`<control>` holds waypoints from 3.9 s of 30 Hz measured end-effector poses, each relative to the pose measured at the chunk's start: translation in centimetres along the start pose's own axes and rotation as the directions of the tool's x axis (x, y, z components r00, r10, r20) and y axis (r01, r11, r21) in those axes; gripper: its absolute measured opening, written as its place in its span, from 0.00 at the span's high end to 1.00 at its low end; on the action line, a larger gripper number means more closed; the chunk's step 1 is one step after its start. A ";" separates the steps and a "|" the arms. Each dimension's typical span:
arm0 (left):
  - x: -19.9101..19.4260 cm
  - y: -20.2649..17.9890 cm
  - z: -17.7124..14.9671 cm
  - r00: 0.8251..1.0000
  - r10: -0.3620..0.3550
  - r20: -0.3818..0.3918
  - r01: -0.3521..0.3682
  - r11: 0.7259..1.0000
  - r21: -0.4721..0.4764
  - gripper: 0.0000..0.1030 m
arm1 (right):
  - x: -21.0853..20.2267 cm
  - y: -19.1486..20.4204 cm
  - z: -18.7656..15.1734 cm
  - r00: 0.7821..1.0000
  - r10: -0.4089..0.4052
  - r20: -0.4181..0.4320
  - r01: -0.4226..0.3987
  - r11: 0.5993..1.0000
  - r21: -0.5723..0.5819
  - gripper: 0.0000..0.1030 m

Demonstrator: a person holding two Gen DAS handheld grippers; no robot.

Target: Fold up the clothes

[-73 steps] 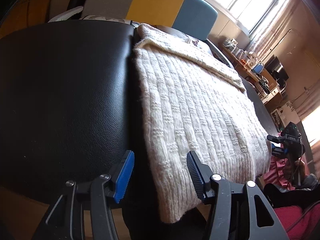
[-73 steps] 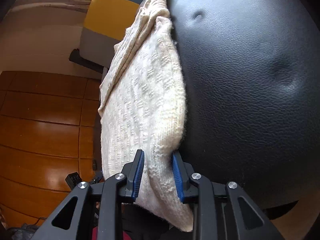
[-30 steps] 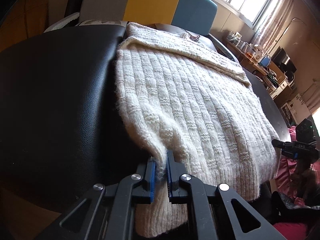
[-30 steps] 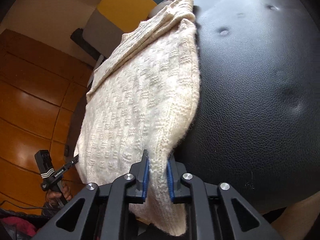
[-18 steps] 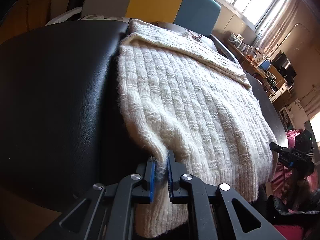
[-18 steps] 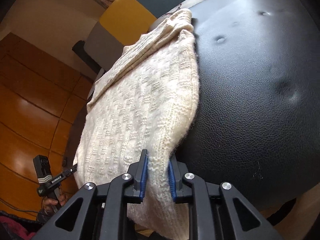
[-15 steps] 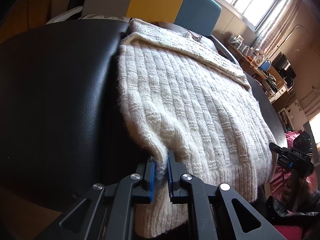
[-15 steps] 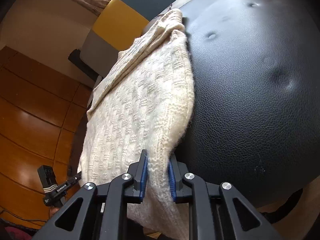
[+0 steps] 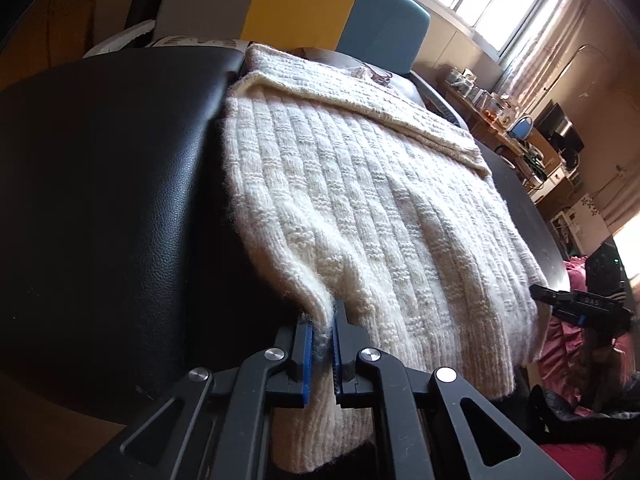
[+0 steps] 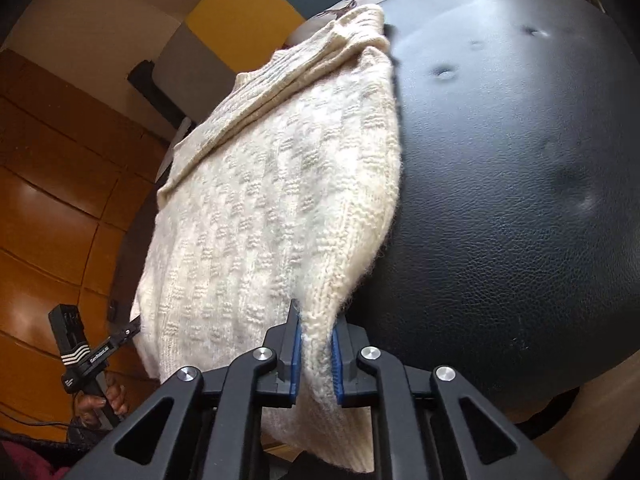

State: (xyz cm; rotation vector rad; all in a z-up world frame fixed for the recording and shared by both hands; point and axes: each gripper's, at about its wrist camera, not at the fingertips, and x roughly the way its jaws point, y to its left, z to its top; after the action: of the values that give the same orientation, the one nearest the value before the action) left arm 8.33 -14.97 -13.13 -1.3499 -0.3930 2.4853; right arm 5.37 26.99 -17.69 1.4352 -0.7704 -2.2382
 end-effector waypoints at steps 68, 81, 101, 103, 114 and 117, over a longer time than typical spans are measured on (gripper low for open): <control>6.7 8.1 12.1 0.967 -0.222 0.126 0.256 0.850 -0.461 0.87 | 5.7 -6.3 12.2 0.909 0.402 0.107 -0.412 0.831 0.374 0.71; -0.9 5.4 8.1 0.967 -0.185 0.176 0.235 0.916 -0.326 0.46 | 4.8 -2.8 7.4 0.877 0.471 0.097 -0.477 0.825 0.302 0.44; 1.5 4.4 10.2 0.915 -0.352 0.195 0.401 0.837 -0.371 0.64 | 5.4 -0.7 9.1 0.867 0.488 0.106 -0.496 0.818 0.292 0.44; 2.0 4.8 11.5 0.910 -0.358 0.209 0.413 0.825 -0.386 0.67 | 5.4 -1.0 9.9 0.853 0.502 0.141 -0.520 0.799 0.301 0.44; 7.5 9.1 18.1 0.930 -0.280 0.239 0.367 0.739 -0.565 0.61 | 6.4 -3.1 15.2 0.831 0.451 0.324 -0.552 0.736 0.392 0.43; 7.4 10.1 19.1 0.938 -0.241 0.248 0.343 0.734 -0.586 0.50 | 6.2 -3.2 16.0 0.852 0.401 0.336 -0.514 0.760 0.399 0.43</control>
State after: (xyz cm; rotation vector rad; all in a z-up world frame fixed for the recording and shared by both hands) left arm -12.87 -23.47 -12.57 -1.1588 -1.4589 2.2668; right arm -11.79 29.84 -18.73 1.0010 -1.6548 -1.9058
